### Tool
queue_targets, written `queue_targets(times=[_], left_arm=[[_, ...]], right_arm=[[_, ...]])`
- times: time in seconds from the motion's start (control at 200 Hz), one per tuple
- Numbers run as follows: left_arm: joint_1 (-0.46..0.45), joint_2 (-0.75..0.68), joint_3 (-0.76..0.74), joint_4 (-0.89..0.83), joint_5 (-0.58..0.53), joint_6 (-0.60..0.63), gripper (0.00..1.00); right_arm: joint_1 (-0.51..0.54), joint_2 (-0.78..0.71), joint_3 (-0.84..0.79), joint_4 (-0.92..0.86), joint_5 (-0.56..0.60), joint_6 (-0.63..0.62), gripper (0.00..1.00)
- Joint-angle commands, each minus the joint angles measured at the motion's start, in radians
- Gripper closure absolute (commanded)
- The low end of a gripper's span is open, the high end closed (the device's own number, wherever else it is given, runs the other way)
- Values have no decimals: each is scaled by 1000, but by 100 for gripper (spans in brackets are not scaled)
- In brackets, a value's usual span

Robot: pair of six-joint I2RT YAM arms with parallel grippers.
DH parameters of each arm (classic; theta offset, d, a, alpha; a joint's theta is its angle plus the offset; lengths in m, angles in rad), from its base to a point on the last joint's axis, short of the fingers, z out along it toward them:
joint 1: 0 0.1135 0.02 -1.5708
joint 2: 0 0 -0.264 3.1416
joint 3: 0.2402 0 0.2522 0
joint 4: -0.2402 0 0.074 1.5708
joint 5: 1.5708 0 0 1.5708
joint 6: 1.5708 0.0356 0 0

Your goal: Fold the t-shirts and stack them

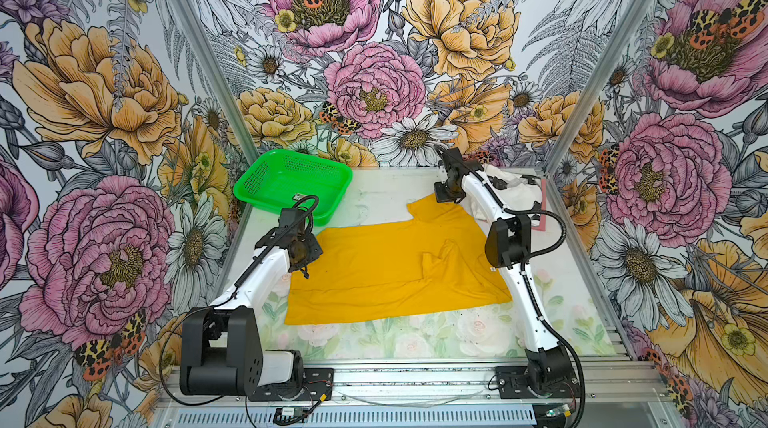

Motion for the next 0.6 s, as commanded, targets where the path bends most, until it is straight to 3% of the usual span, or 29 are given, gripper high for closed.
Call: queue_targets(times=[0.0, 0.23, 0.595], left_arm=[[-33, 69, 32, 38, -23, -10, 63], [-55, 165, 17, 169, -69, -34, 67], [-11, 260, 24, 269, -83, -28, 70]], right_arm=[[6, -101, 14, -3, -34, -10, 100], [29, -190, -68, -2, -34, -21, 100], [36, -316, -191, 20, -37, -28, 100]])
